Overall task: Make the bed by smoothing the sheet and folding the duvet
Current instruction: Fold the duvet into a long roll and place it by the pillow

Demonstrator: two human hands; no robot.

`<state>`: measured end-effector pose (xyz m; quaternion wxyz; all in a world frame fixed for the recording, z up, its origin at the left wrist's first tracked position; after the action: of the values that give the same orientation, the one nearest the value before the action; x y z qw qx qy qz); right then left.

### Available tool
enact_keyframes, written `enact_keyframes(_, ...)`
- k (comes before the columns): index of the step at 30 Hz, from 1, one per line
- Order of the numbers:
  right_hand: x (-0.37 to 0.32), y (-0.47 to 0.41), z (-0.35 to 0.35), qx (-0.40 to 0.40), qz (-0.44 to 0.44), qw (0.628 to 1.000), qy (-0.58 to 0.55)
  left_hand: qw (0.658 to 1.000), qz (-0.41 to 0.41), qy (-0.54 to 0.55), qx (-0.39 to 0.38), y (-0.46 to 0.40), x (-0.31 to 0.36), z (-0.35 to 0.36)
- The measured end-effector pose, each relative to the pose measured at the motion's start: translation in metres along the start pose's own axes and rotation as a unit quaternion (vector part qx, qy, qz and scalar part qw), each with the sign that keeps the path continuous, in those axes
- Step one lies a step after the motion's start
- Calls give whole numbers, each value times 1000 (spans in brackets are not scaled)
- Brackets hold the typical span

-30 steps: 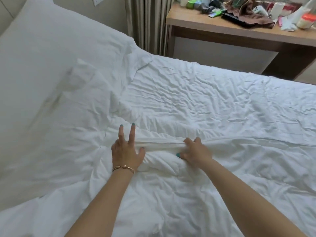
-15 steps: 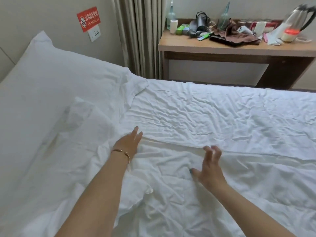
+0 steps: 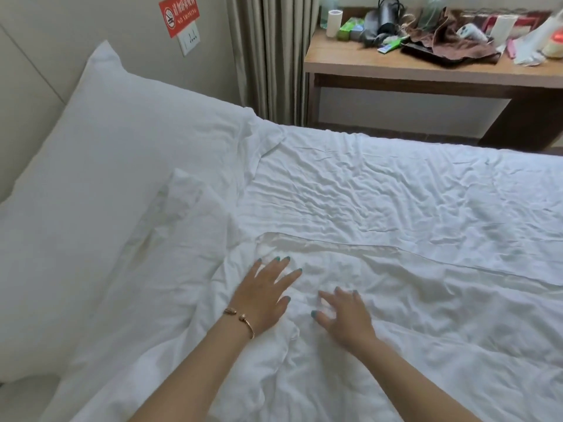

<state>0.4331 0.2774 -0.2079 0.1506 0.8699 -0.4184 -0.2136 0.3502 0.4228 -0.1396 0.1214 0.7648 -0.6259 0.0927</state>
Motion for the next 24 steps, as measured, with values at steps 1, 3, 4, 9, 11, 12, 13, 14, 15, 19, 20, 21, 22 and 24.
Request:
enact_keyframes(1, -18, 12, 3, -37, -14, 993, -113, 999, 11, 8, 38, 19, 0, -12)
enact_keyframes(3, -56, 30, 12, -140, -25, 952, -272, 998, -23, 12, 49, 54, -19, -26)
enact_keyframes(4, -73, 34, 15, -167, -38, 947, -271, 998, -57, 8, 40, 68, -35, -29)
enact_keyframes(9, -132, 24, 16, -163, -90, 974, -130, 972, -224, -15, 70, 107, -112, -61)
enact_keyframes(11, -147, 22, 6, -158, -104, 976, -105, 947, -297, 16, 122, 108, -143, -82)
enact_keyframes(12, -149, 20, 3, -161, -103, 978, -78, 927, -340, 46, 150, 109, -159, -91)
enact_keyframes(13, -146, 17, 4, -171, -94, 979, -59, 904, -385, 73, 170, 112, -173, -99)
enact_keyframes(14, -143, 15, 5, -183, -85, 977, -66, 887, -422, 86, 167, 112, -184, -101)
enact_keyframes(15, -142, 13, 5, -199, -79, 972, -94, 880, -443, 92, 145, 110, -191, -100)
enact_keyframes(19, -145, 21, 10, -249, -63, 953, -159, 904, -416, 58, 86, 97, -178, -97)
enact_keyframes(20, -146, 24, 12, -249, -55, 953, -163, 914, -394, 66, 73, 95, -168, -91)
enact_keyframes(21, -147, 28, 12, -240, -49, 955, -164, 921, -378, 65, 70, 95, -158, -86)
enact_keyframes(22, -146, 32, 8, -219, -47, 961, -165, 924, -371, 48, 83, 95, -148, -85)
enact_keyframes(24, -139, 43, -5, -179, -58, 967, -173, 923, -361, 46, 123, 93, -131, -84)
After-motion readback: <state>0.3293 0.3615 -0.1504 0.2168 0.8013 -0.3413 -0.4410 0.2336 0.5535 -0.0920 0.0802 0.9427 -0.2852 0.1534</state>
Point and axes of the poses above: each hand's wrist, its own y-axis away from the middle knuckle, its own z-axis out of the palm, x = y × z, the point moved 8 cm from there along -y, towards the middle knuckle, and after that the axes turned 14 degrees about y, right-handed, at the moved point
